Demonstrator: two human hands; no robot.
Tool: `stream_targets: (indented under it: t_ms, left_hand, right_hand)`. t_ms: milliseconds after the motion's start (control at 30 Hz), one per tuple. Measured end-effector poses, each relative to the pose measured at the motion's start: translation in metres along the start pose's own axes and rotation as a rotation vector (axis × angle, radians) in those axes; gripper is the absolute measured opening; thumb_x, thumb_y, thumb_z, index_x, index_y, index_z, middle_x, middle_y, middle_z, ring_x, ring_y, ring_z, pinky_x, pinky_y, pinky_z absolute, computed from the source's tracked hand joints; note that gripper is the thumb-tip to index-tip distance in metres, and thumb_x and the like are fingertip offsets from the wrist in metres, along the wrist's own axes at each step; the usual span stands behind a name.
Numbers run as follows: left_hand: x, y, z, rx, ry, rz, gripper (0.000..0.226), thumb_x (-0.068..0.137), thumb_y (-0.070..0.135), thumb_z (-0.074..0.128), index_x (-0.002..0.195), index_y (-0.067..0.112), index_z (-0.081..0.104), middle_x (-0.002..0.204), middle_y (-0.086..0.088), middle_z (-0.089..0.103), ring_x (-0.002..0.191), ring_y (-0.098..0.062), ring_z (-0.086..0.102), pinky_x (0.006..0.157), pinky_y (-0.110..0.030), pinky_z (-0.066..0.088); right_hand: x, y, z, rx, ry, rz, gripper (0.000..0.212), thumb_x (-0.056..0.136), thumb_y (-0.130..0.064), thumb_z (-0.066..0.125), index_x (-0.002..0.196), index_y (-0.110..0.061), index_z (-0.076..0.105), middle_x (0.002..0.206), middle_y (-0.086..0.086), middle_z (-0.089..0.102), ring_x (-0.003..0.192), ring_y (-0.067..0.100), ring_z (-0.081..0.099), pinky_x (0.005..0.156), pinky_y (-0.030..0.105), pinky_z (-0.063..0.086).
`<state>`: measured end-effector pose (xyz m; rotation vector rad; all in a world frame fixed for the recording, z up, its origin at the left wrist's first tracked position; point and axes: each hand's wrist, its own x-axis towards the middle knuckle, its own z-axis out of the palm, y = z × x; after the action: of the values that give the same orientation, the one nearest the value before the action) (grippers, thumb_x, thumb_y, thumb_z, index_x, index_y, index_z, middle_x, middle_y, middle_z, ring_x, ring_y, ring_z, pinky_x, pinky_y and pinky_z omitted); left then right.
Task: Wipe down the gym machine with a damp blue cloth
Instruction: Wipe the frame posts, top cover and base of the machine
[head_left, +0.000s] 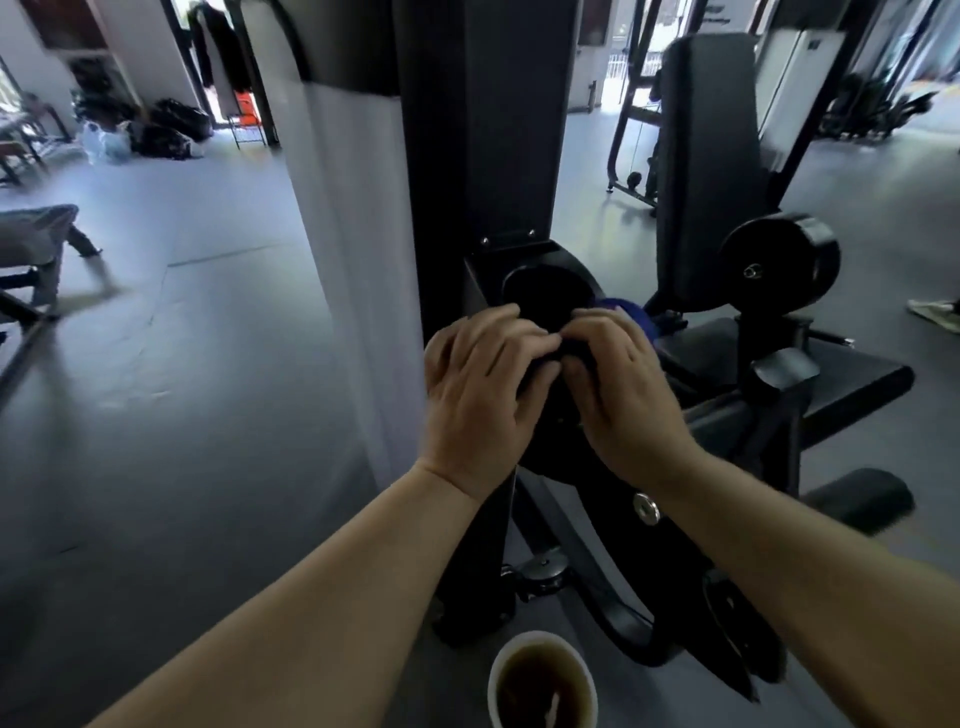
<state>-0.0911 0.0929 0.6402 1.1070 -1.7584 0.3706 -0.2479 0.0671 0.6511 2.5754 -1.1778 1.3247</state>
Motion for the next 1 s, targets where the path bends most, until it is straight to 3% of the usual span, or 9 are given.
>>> stream_targets:
  t_ms: [67,233,300,400,567,667,767,900,1000]
  left_hand:
    - [-0.001,-0.007,-0.007,0.068,-0.011,0.051,0.02,0.095,0.025,0.057,0.106,0.015,0.071,0.114,0.004,0.067,0.127,-0.018,0.052,0.105,-0.048,0.035]
    - [0.002,0.023,0.011,0.187,-0.033,-0.054,0.026,0.098,0.031,0.051,0.111,0.019,0.069,0.115,0.008,0.068,0.129,-0.012,0.052,0.113,-0.046,0.022]
    - [0.011,0.03,0.02,0.241,-0.037,-0.152,0.03,0.099,0.035,0.047,0.112,0.02,0.069,0.113,0.009,0.068,0.129,-0.011,0.051,0.115,-0.043,0.017]
    - [0.008,0.032,0.019,0.347,-0.029,-0.152,0.03,0.099,0.035,0.047,0.114,0.021,0.068,0.116,0.008,0.066,0.131,-0.013,0.048,0.116,-0.041,0.015]
    - [-0.005,0.042,0.015,0.438,0.023,-0.237,0.035,0.102,0.032,0.041,0.128,0.026,0.063,0.132,0.011,0.059,0.136,-0.01,0.043,0.115,-0.044,0.019]
    - [-0.011,0.05,0.017,0.443,0.037,-0.334,0.034,0.1,0.032,0.044,0.13,0.026,0.061,0.138,0.011,0.054,0.137,-0.008,0.04,0.115,-0.043,0.019]
    - [-0.011,0.054,0.016,0.386,0.034,-0.439,0.042,0.099,0.04,0.045,0.137,0.026,0.052,0.144,0.011,0.048,0.139,-0.008,0.036,0.115,-0.042,0.021]
    - [0.001,0.055,0.008,0.269,-0.063,-0.609,0.067,0.095,0.047,0.048,0.153,0.023,0.026,0.16,0.008,0.025,0.147,-0.006,0.018,0.121,-0.032,0.011]
    - [0.002,0.053,0.0,0.092,-0.163,-0.698,0.077,0.093,0.04,0.06,0.156,0.027,0.016,0.161,0.013,0.02,0.147,-0.006,0.018,0.122,-0.039,0.018]
  right_hand:
    - [-0.004,-0.003,0.002,0.016,0.04,-0.036,0.027,0.098,-0.027,0.045,0.113,-0.009,0.059,0.111,0.004,0.062,0.118,0.02,0.05,0.107,0.036,0.036]
    - [0.032,0.059,-0.03,0.062,-0.274,-0.285,0.023,0.099,-0.028,0.045,0.113,-0.014,0.057,0.12,0.006,0.061,0.125,0.02,0.048,0.105,0.038,0.039]
    - [0.041,0.061,-0.022,0.172,-0.233,-0.173,0.027,0.099,-0.029,0.044,0.11,-0.011,0.061,0.131,0.006,0.054,0.129,0.017,0.042,0.11,0.036,0.034]
    - [0.025,0.043,-0.013,0.387,-0.156,0.09,0.024,0.1,-0.028,0.045,0.115,-0.019,0.061,0.154,-0.001,0.031,0.134,0.002,0.032,0.11,0.013,0.025]
    - [0.047,0.049,-0.019,0.437,-0.251,0.153,0.036,0.099,-0.01,0.05,0.133,-0.022,0.052,0.154,-0.005,0.032,0.137,0.007,0.034,0.114,0.025,0.03]
    - [0.08,0.045,-0.013,0.275,-0.304,0.182,0.053,0.094,-0.006,0.051,0.144,-0.019,0.037,0.144,0.004,0.042,0.127,0.02,0.041,0.105,0.022,0.031]
    - [0.064,0.038,-0.019,0.299,-0.252,0.256,0.04,0.095,-0.01,0.054,0.133,-0.013,0.041,0.133,0.007,0.047,0.115,0.022,0.05,0.082,0.011,0.028]
    - [0.054,0.033,-0.033,0.063,-0.162,0.203,0.029,0.091,-0.023,0.066,0.118,-0.018,0.057,0.13,0.003,0.042,0.116,0.02,0.042,0.089,0.029,0.042]
    - [0.084,0.017,-0.029,-0.119,-0.182,0.201,0.027,0.09,-0.025,0.067,0.115,-0.017,0.06,0.123,0.004,0.049,0.119,0.025,0.044,0.081,0.034,0.042]
